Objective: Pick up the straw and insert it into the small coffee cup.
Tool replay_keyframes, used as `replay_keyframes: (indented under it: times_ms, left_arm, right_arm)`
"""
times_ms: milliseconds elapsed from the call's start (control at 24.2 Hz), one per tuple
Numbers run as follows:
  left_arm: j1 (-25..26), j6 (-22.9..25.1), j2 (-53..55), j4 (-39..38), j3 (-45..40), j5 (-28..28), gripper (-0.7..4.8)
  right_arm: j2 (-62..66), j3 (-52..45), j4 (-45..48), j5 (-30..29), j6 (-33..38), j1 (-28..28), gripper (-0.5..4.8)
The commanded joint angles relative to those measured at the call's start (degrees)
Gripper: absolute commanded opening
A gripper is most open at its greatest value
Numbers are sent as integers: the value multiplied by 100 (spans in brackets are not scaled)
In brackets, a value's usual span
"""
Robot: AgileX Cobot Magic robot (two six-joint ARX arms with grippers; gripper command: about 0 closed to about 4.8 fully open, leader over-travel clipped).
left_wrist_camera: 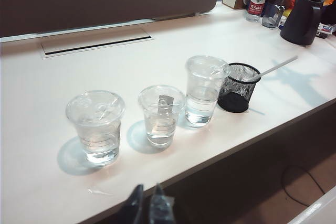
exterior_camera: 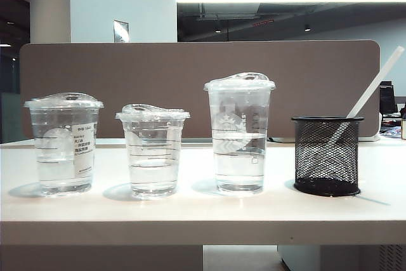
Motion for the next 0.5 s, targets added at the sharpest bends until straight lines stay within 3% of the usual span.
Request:
replay_keyframes:
  times_ms: [41, 206, 495]
  left_arm:
    - [-4, 26, 7, 72, 11, -13, 21]
    - [-4, 26, 4, 72, 11, -44, 21]
    - [0, 26, 2, 72, 11, 85, 21]
  right_arm:
    - [859, -256, 61, -476, 682, -267, -4]
    - [1093, -1287, 767, -518, 872, -223, -4]
    - [415, -3886, 1733, -472, 1008, 553, -1]
